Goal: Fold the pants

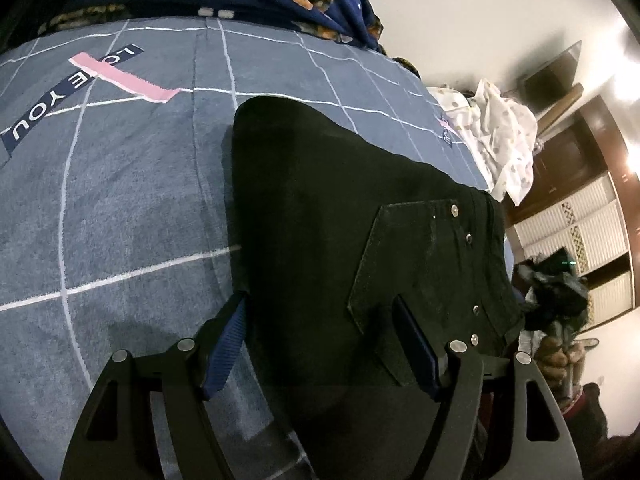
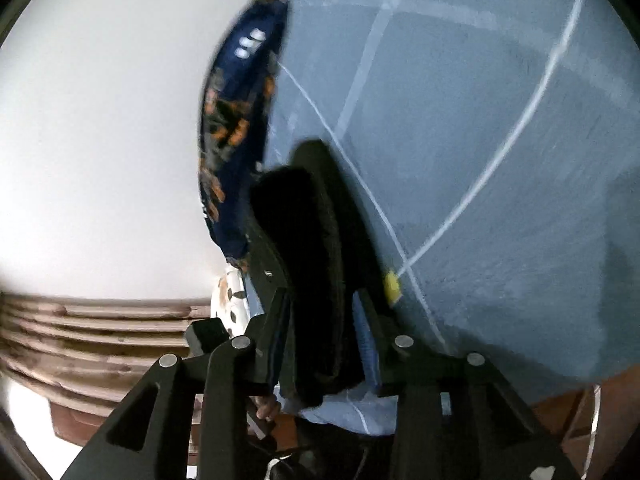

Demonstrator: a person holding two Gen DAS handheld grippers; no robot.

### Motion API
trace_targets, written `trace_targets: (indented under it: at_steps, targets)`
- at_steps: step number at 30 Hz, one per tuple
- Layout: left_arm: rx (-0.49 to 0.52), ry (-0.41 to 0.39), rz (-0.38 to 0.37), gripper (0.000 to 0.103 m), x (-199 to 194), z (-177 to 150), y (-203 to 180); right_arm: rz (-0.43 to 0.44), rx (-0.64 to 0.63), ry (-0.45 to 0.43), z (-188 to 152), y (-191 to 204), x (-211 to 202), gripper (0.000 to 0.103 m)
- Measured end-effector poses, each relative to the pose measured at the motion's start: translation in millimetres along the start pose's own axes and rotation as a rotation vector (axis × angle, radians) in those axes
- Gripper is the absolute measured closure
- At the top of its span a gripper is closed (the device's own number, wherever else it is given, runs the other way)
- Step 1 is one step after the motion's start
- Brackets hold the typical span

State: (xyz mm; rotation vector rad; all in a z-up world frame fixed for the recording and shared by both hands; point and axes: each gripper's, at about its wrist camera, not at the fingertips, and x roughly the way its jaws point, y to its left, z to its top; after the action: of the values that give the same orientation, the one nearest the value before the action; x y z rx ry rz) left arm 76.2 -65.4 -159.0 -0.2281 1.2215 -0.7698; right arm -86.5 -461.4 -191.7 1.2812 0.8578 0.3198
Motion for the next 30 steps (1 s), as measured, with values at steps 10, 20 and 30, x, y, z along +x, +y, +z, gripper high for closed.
trace_targets:
  at_steps: [10, 20, 30]
  targets:
    - [-0.033, 0.003, -0.015, 0.028, 0, 1, 1, -0.026, -0.041, 0.146, -39, 12, 10, 0.051]
    - [-0.032, 0.012, -0.01, 0.027, 1, -1, 0, -0.005, -0.237, 0.088, -41, 72, 16, 0.087]
    - [-0.013, 0.005, -0.004, 0.019, 4, -1, -6, -0.101, -0.129, 0.075, -31, 13, 12, 0.089]
